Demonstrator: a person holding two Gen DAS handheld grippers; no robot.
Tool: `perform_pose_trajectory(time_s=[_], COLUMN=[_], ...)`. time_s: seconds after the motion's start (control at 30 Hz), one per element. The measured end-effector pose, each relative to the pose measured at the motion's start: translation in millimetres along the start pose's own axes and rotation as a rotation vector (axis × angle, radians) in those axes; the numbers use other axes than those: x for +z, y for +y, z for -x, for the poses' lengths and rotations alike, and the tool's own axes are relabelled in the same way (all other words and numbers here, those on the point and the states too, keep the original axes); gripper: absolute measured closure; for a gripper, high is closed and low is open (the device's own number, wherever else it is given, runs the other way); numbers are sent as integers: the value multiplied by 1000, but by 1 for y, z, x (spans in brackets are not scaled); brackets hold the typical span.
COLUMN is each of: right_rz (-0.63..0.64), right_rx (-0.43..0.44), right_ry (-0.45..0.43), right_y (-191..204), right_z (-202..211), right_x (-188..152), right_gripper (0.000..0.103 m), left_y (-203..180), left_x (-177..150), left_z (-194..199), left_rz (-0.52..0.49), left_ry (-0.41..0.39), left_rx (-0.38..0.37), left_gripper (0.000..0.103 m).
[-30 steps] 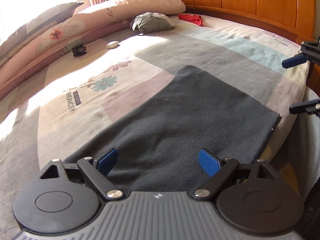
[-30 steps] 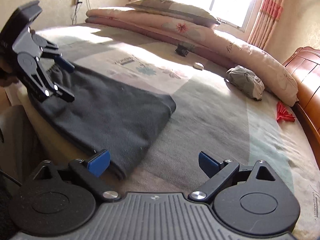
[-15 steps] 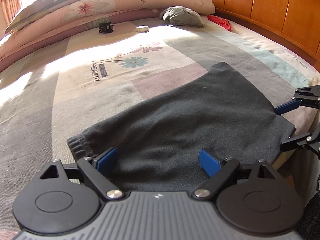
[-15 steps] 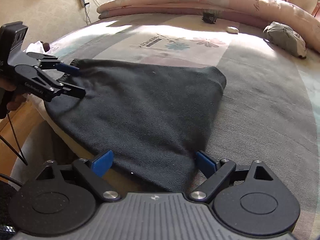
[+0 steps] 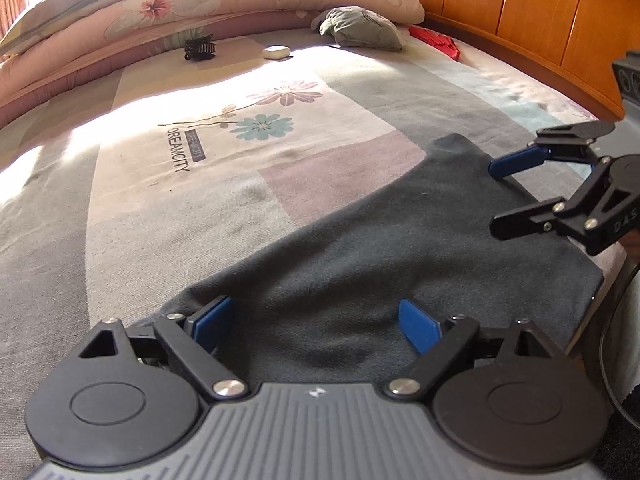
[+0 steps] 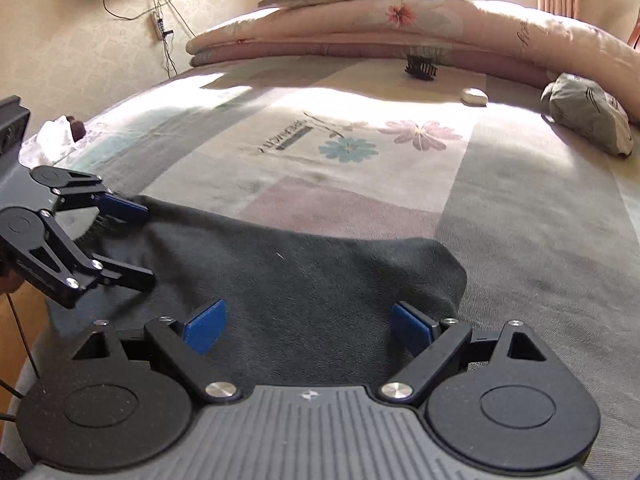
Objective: Fold clothes
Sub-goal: 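Lower the open right gripper onto the folded sweatpants edge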
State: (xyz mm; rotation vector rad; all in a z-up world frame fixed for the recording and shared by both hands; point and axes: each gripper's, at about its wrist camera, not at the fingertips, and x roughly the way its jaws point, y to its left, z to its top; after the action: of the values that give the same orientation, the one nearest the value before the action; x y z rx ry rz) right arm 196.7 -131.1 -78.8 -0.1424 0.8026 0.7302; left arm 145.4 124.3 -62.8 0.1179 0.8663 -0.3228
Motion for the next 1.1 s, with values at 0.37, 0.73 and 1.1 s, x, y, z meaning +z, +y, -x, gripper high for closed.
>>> perform_pose_trajectory(time_s=[0.37,0.73,1.1], right_rz=[-29,67,-25], right_rx=[-11,16,123], right_ry=[3,28,-9], right_y=[-6,20,31], right_z=[2,44,69], right_x=[-2,-35,-44], right_gripper=[10,8,5], left_y=[20,-13,-32], left_x=[19,-36,-38], left_z=[-20,43,71], left_rz=[31,-76,-75], left_ry=[14,50,-2], left_rx=[1,-46,-125], left_gripper=[12,13,12])
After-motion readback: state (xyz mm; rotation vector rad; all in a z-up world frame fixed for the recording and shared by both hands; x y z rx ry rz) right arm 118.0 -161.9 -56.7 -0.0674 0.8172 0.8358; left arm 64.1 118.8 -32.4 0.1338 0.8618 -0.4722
